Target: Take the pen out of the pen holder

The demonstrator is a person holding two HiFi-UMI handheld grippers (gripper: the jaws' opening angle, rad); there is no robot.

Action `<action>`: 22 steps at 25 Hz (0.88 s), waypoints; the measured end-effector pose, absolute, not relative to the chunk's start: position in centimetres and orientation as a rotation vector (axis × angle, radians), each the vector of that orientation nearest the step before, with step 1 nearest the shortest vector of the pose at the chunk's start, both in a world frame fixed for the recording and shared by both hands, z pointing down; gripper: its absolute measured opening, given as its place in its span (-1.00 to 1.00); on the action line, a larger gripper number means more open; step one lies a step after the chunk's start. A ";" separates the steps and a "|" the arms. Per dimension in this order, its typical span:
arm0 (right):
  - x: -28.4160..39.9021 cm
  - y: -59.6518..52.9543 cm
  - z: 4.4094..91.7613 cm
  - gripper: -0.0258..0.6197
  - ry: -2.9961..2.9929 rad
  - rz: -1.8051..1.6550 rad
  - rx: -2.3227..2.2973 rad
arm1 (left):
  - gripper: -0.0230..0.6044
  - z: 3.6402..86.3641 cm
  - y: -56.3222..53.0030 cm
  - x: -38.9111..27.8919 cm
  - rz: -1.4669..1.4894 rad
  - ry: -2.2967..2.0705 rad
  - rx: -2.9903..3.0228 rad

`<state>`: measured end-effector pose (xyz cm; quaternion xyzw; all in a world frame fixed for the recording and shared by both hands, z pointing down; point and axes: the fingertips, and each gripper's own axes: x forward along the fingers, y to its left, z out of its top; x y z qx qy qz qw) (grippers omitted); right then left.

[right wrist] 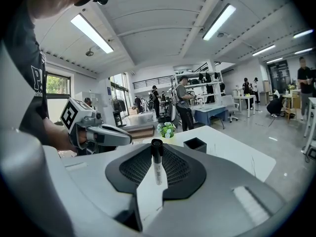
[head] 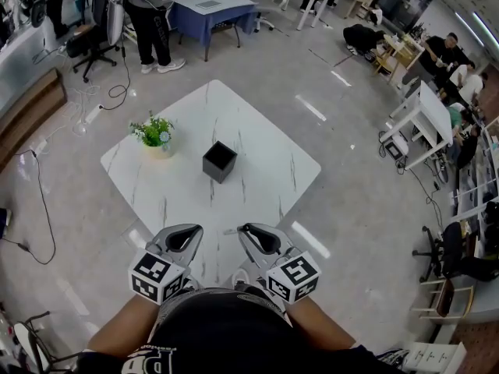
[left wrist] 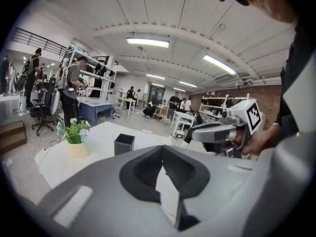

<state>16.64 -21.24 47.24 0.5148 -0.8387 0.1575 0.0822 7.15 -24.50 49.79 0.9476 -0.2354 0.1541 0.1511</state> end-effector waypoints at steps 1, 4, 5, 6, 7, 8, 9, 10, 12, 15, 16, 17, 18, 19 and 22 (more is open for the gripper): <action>16.6 -21.2 47.2 -0.73 -2.505 0.469 1.539 | -0.75 49.7 -24.5 7.1 0.440 -0.678 2.721; 16.6 -21.2 47.0 -0.73 -2.506 0.469 1.540 | -0.75 49.7 -24.5 7.2 0.440 -0.677 2.720; 16.6 -21.2 47.0 -0.73 -2.506 0.469 1.539 | -0.75 49.7 -24.5 7.2 0.441 -0.676 2.721; 16.6 -21.2 47.1 -0.73 -2.506 0.469 1.537 | -0.75 49.7 -24.5 7.3 0.442 -0.675 2.720; 16.6 -21.2 47.1 -0.73 -2.506 0.470 1.535 | -0.75 49.7 -24.5 7.3 0.441 -0.673 2.720; 16.5 -21.2 47.1 -0.73 -2.506 0.470 1.533 | -0.75 49.7 -24.5 7.4 0.440 -0.672 2.719; 16.5 -21.2 47.2 -0.73 -2.506 0.470 1.532 | -0.75 49.7 -24.5 7.4 0.440 -0.671 2.720; 16.5 -21.2 47.2 -0.73 -2.505 0.470 1.531 | -0.75 49.7 -24.4 7.5 0.439 -0.669 2.721; 16.6 -21.2 47.2 -0.73 -2.503 0.469 1.533 | -0.75 49.7 -24.4 7.6 0.437 -0.666 2.722; 16.6 -21.3 47.1 -0.73 -2.507 0.471 1.532 | -0.75 49.7 -24.5 7.6 0.435 -0.669 2.720; 16.6 -21.4 47.1 -0.73 -2.509 0.471 1.531 | -0.75 49.7 -24.5 7.5 0.435 -0.670 2.719; 16.6 -21.4 47.1 -0.73 -2.511 0.471 1.531 | -0.75 49.7 -24.6 7.5 0.435 -0.670 2.719; 16.6 -21.4 47.1 -0.73 -2.512 0.471 1.530 | -0.75 49.7 -24.6 7.5 0.435 -0.670 2.719; 16.6 -21.4 47.1 -0.73 -2.512 0.471 1.529 | -0.75 49.7 -24.6 7.5 0.434 -0.671 2.719; 16.6 -21.3 47.1 -0.73 -2.512 0.469 1.527 | -0.75 49.6 -24.5 7.5 0.434 -0.672 2.721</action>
